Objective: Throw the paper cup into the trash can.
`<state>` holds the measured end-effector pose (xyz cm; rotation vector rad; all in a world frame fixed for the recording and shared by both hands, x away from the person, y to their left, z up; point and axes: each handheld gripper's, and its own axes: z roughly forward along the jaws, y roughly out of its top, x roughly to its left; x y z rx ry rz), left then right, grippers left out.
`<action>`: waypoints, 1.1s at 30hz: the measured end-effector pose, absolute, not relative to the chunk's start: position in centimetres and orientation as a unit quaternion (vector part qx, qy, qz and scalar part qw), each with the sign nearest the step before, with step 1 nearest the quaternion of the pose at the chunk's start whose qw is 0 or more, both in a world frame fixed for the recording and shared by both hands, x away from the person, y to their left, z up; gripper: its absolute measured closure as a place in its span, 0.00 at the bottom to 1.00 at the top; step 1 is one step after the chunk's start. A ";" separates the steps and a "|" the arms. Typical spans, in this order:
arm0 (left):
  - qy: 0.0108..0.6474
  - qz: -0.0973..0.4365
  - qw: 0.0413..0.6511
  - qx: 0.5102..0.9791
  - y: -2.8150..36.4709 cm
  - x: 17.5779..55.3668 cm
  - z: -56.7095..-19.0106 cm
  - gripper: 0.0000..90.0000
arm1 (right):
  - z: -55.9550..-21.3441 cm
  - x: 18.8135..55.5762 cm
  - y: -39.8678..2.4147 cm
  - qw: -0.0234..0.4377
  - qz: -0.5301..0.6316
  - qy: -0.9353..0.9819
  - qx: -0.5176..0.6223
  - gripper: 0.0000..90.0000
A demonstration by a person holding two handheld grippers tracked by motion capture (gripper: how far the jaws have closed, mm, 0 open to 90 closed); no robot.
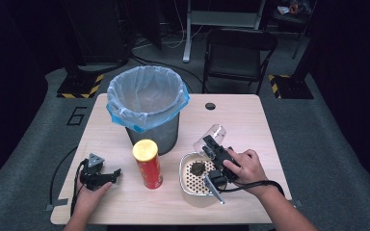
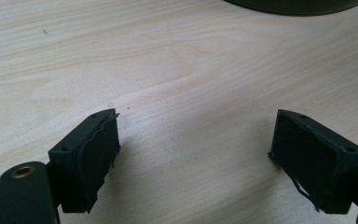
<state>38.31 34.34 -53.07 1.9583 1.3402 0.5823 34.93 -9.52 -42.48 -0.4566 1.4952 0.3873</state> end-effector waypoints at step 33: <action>0.515 0.224 0.342 0.753 34.3 38.3 -53.1 0.16 | -39.5 41.5 -13.8 0.239 0.627 0.660 0.337 0.45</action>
